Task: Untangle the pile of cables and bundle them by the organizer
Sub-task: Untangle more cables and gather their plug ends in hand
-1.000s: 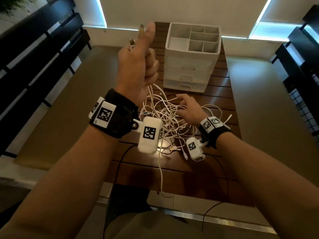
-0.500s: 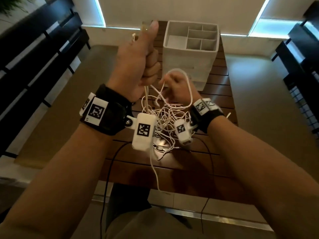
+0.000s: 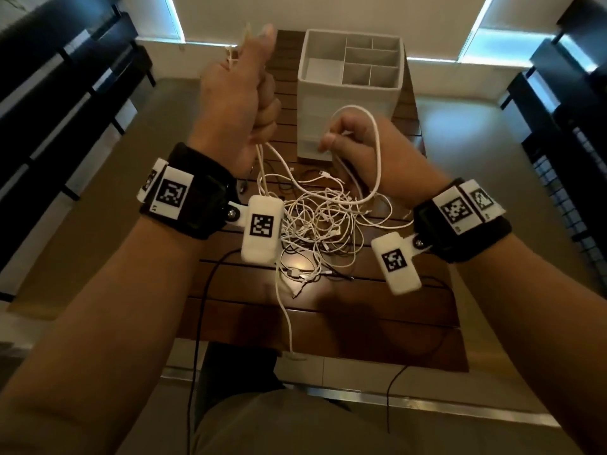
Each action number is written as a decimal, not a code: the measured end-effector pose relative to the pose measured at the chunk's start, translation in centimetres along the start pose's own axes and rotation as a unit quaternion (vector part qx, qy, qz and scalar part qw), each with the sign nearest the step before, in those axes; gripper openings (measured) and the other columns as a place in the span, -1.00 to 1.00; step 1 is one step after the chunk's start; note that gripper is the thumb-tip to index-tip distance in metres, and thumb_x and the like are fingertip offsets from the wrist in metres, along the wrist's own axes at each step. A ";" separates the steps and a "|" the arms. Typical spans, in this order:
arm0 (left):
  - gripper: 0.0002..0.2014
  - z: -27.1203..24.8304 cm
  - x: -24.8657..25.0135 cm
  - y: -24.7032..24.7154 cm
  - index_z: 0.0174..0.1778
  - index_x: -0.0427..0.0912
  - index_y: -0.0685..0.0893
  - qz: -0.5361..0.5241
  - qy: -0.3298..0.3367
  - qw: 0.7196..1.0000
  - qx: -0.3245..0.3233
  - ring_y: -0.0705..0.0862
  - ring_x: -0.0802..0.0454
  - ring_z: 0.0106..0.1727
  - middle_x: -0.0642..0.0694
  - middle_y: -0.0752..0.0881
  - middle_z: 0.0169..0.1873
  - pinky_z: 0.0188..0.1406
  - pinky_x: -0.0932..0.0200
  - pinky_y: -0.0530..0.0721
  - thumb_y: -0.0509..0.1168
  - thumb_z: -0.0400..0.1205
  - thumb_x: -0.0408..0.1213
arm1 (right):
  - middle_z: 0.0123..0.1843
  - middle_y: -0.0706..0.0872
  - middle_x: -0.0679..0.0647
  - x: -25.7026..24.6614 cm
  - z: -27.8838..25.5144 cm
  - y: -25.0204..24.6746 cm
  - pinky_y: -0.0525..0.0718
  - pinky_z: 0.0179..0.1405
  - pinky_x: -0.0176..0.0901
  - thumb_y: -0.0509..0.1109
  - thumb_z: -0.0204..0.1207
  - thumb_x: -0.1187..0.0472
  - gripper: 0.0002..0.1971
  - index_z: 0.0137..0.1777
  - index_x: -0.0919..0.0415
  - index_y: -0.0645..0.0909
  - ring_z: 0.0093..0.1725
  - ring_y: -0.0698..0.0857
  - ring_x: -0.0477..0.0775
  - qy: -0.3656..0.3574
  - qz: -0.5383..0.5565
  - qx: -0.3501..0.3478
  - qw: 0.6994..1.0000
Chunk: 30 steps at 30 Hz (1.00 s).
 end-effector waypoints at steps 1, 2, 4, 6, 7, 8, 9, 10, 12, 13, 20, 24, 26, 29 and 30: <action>-0.54 -0.2 -0.2 0.3 -0.40 0.04 0.44 0.033 -0.002 0.999 -0.010 0.19 0.07 -0.60 0.08 0.33 -0.59 -0.67 0.17 0.17 0.24 0.87 -0.03 | -0.26 0.74 0.13 -0.1 -0.2 0.2 0.71 -0.45 -0.08 0.30 0.81 0.15 -0.81 0.09 0.27 0.63 -0.42 0.74 0.03 0.006 0.015 0.017 1.000; -0.61 -0.5 -0.8 0.7 -0.32 0.01 0.51 0.069 -0.008 0.997 -0.025 0.24 0.11 -0.62 0.09 0.39 -0.58 -0.68 0.21 0.21 0.28 0.85 -0.03 | -0.27 0.73 0.17 -0.4 -0.2 0.1 0.71 -0.48 -0.03 0.29 0.82 0.14 -0.82 0.10 0.26 0.63 -0.43 0.74 0.09 0.015 0.040 0.044 0.998; -0.78 -1.2 -2.1 1.7 -0.13 -0.06 0.61 0.136 -0.025 0.987 -0.083 0.40 0.24 -0.61 0.15 0.56 -0.53 -0.66 0.33 0.36 0.37 0.80 -0.10 | -0.25 0.70 0.21 -1.4 0.1 -0.6 0.72 -0.52 -0.02 0.30 0.82 0.15 -0.79 0.17 0.33 0.62 -0.42 0.73 0.17 0.022 0.129 0.102 0.986; -0.86 -1.7 -3.4 2.6 -0.07 -0.10 0.67 0.177 -0.032 0.973 -0.145 0.53 0.33 -0.55 0.21 0.69 -0.50 -0.53 0.41 0.47 0.38 0.80 -0.20 | -0.21 0.72 0.30 -2.6 0.6 -1.4 0.76 -0.52 0.01 0.31 0.82 0.15 -0.71 0.25 0.43 0.60 -0.39 0.76 0.26 0.000 0.158 0.122 0.980; -0.84 -1.7 -3.7 2.7 -0.09 -0.14 0.68 0.185 -0.029 0.969 -0.160 0.55 0.34 -0.55 0.21 0.69 -0.52 -0.51 0.42 0.47 0.35 0.82 -0.23 | -0.21 0.74 0.32 -2.9 0.7 -1.7 0.77 -0.50 0.03 0.31 0.82 0.15 -0.69 0.26 0.46 0.62 -0.38 0.78 0.29 -0.020 0.143 0.125 0.982; -0.82 -1.5 -3.7 2.7 -0.09 -0.20 0.69 0.186 -0.025 0.968 -0.165 0.54 0.32 -0.56 0.19 0.68 -0.54 -0.52 0.41 0.47 0.35 0.82 -0.24 | -0.22 0.76 0.33 -3.1 0.7 -2.0 0.79 -0.46 0.06 0.31 0.82 0.15 -0.69 0.26 0.46 0.64 -0.35 0.79 0.33 -0.035 0.131 0.130 0.982; -0.79 -1.2 -3.6 2.6 -0.05 -0.29 0.72 0.190 -0.021 0.967 -0.169 0.54 0.27 -0.53 0.13 0.68 -0.52 -0.51 0.35 0.49 0.39 0.80 -0.21 | -0.21 0.77 0.33 -3.0 0.7 -2.3 0.81 -0.38 0.10 0.32 0.81 0.15 -0.69 0.25 0.45 0.66 -0.30 0.81 0.34 -0.038 0.136 0.140 0.980; -0.74 -0.8 -3.5 2.5 0.02 -0.37 0.76 0.202 -0.016 0.964 -0.171 0.57 0.16 -0.47 0.03 0.71 -0.45 -0.47 0.27 0.53 0.44 0.76 -0.18 | -0.21 0.77 0.32 -2.7 0.6 -2.4 0.83 -0.31 0.14 0.33 0.81 0.16 -0.70 0.25 0.44 0.68 -0.26 0.82 0.33 -0.032 0.156 0.153 0.975; -0.69 -0.4 -3.5 2.8 0.08 -0.39 0.80 0.237 -0.005 0.954 -0.185 0.67 -0.05 -0.30 -0.26 0.81 -0.24 -0.29 0.11 0.66 0.53 0.69 -0.15 | -0.19 0.77 0.31 -2.4 0.4 -2.4 0.83 -0.25 0.16 0.35 0.80 0.16 -0.72 0.24 0.41 0.71 -0.22 0.81 0.29 -0.025 0.194 0.172 0.966; -0.68 -0.4 -3.6 3.2 0.07 -0.41 0.81 0.251 -0.002 0.950 -0.188 0.71 -0.08 -0.25 -0.34 0.83 -0.16 -0.22 0.07 0.68 0.55 0.68 -0.16 | -0.15 0.78 0.31 -2.3 0.4 -2.2 0.82 -0.24 0.13 0.36 0.79 0.16 -0.72 0.23 0.40 0.72 -0.18 0.80 0.25 -0.028 0.203 0.173 0.963; -0.72 0.5 -3.3 3.3 0.05 -0.39 0.86 0.215 0.054 0.973 -0.070 0.67 0.29 -0.38 0.06 0.80 -0.31 -0.31 0.35 0.59 0.50 0.71 -0.17 | 0.10 0.74 0.19 3.6 1.7 -1.9 0.71 -0.21 -0.27 0.30 0.77 0.27 -0.73 0.40 0.16 0.69 -0.09 0.72 -0.12 0.033 0.189 0.205 0.960; -0.73 0.6 -0.5 2.7 0.12 -0.41 0.81 0.179 0.089 0.979 -0.038 0.52 0.38 -0.57 0.29 0.63 -0.57 -0.51 0.55 0.42 0.39 0.79 -0.22 | 0.00 0.76 0.14 11.0 0.3 4.1 0.66 -0.26 -0.32 0.39 0.63 0.45 -0.41 0.60 -0.02 0.52 -0.19 0.71 -0.12 0.190 -0.003 -0.072 0.979; -0.77 0.6 0.4 2.6 0.08 -0.33 0.79 0.141 0.101 0.983 -0.055 0.36 0.25 -0.62 0.18 0.56 -0.56 -0.63 0.37 0.34 0.37 0.81 -0.21 | 0.12 0.80 0.17 13.2 -0.4 6.6 0.67 -0.24 -0.29 0.44 0.68 0.30 -0.50 0.59 -0.02 0.58 -0.08 0.72 -0.01 0.217 -0.078 -0.119 0.966; -0.78 0.4 0.7 2.9 0.01 -0.22 0.81 0.137 0.107 0.981 -0.082 0.26 0.13 -0.62 0.05 0.48 -0.52 -0.68 0.22 0.24 0.36 0.82 -0.16 | 0.08 0.83 0.04 13.6 0.1 7.5 0.68 -0.10 -0.18 0.40 0.74 0.11 -0.82 0.22 0.03 0.81 -0.11 0.72 -0.11 0.193 -0.075 -0.063 0.976; -0.78 0.4 0.5 3.0 0.01 -0.22 0.81 0.138 0.104 0.981 -0.088 0.26 0.13 -0.62 0.05 0.47 -0.53 -0.67 0.24 0.25 0.36 0.82 -0.16 | 0.01 0.83 0.01 13.3 0.7 7.1 0.67 -0.14 -0.17 0.41 0.73 0.08 -0.86 0.09 0.01 0.81 -0.18 0.72 -0.16 0.181 -0.057 -0.031 0.981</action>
Point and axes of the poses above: each hand's wrist, its own z-axis towards the middle knuckle, its own y-axis out of the palm, x = y × z, the point moved 1 cm from there along z, towards the middle knuckle
